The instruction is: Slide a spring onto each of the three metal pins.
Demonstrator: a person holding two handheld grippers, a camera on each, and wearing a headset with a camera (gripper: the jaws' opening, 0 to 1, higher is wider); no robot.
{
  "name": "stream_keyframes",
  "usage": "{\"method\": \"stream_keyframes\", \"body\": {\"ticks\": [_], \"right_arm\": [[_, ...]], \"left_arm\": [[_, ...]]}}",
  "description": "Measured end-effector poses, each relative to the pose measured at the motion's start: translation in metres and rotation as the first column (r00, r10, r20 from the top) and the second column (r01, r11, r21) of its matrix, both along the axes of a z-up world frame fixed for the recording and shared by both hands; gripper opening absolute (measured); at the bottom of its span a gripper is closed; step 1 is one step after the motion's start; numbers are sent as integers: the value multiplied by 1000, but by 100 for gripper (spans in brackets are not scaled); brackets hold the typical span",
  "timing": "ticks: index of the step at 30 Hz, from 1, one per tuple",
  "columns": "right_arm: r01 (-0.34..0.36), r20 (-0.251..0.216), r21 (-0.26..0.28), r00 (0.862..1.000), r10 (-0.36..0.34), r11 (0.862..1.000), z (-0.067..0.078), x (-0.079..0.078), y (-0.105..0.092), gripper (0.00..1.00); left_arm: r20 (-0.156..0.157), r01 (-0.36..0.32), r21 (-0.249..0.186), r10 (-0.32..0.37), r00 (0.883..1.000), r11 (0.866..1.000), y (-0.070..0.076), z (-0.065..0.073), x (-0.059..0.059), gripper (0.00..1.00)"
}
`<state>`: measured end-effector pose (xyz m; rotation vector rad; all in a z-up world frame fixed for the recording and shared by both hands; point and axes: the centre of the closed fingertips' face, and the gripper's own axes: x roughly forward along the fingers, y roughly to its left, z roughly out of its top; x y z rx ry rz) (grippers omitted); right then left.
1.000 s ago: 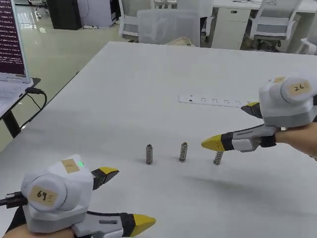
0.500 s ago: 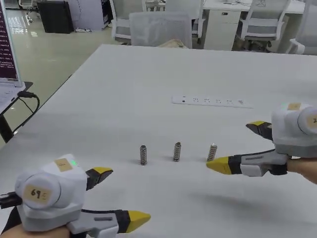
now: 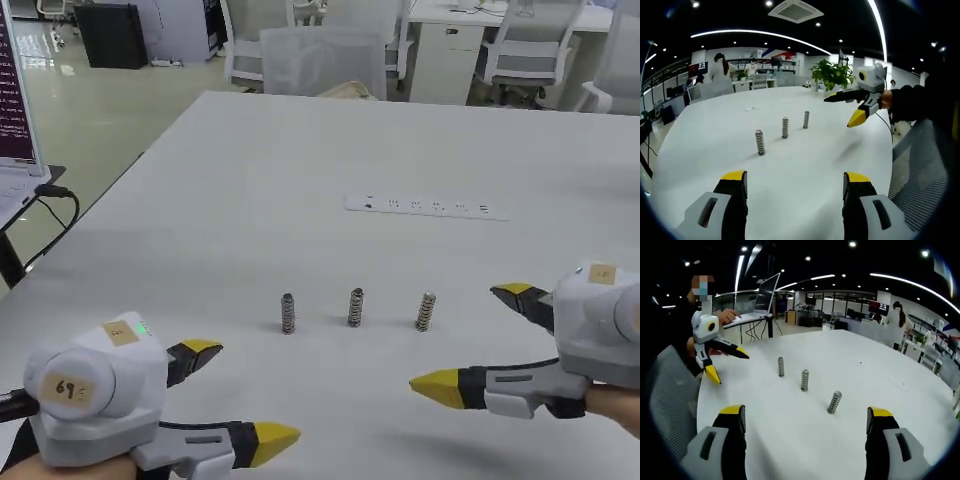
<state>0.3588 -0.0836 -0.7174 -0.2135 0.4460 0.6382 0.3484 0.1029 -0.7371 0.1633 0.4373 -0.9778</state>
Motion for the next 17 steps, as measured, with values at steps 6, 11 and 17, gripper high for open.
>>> {"method": "stream_keyframes", "body": {"ticks": [6,11,17], "right_arm": [[-2,-11,12,1000,2,1000,-5,-13,-2,100],[-3,-22,9,1000,3,1000,-14,-22,-1,100],[5,-50,16,999,-4,1000,-26,-28,-1,100]], "left_arm": [[-5,3,-1,-3,1000,1000,-3,-2,0,75],[-7,7,-2,-7,1000,1000,-4,-2,0,75],[-9,0,-9,0,1000,1000,-5,-1,1,75]]}}
